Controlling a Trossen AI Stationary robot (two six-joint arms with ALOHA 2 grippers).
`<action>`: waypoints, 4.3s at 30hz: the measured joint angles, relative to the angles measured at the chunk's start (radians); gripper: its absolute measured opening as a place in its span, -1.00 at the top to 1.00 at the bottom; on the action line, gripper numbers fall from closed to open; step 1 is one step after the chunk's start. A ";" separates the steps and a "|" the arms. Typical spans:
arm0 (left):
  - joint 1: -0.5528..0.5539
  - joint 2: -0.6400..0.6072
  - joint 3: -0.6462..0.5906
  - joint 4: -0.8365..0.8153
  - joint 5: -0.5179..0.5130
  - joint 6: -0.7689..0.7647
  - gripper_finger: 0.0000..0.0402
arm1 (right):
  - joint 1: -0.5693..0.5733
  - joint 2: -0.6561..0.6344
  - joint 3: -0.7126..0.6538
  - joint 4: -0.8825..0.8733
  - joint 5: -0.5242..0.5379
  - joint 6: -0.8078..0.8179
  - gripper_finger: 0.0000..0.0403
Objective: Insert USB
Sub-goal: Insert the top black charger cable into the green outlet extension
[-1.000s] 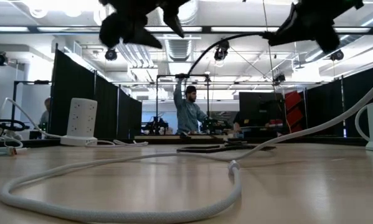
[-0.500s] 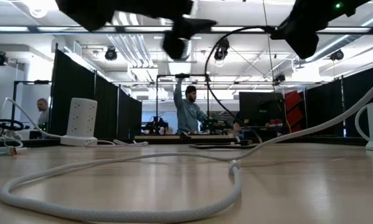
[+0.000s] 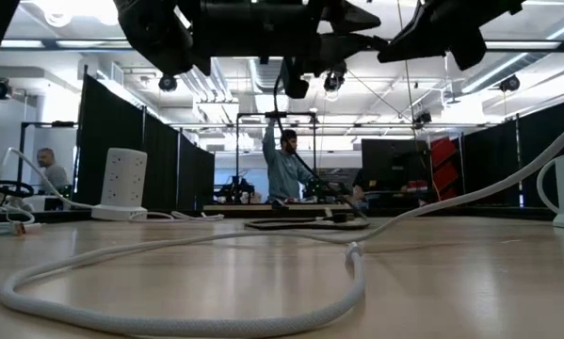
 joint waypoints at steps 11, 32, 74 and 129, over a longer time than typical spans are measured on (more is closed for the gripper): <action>0.000 -0.008 -0.001 -0.089 0.004 0.148 0.41 | -0.015 -0.009 0.001 -0.008 -0.091 -0.035 0.98; -0.001 -0.047 -0.001 -0.135 -0.031 0.056 0.77 | -0.016 -0.010 0.001 -0.049 -0.073 -0.080 0.98; -0.056 -0.124 0.064 -0.521 0.581 0.349 0.95 | -0.224 -0.098 0.171 -1.353 -0.812 0.816 -0.65; -0.118 -0.122 0.063 -0.669 0.496 0.325 0.95 | -0.492 0.118 0.059 -1.250 -1.156 0.399 -0.71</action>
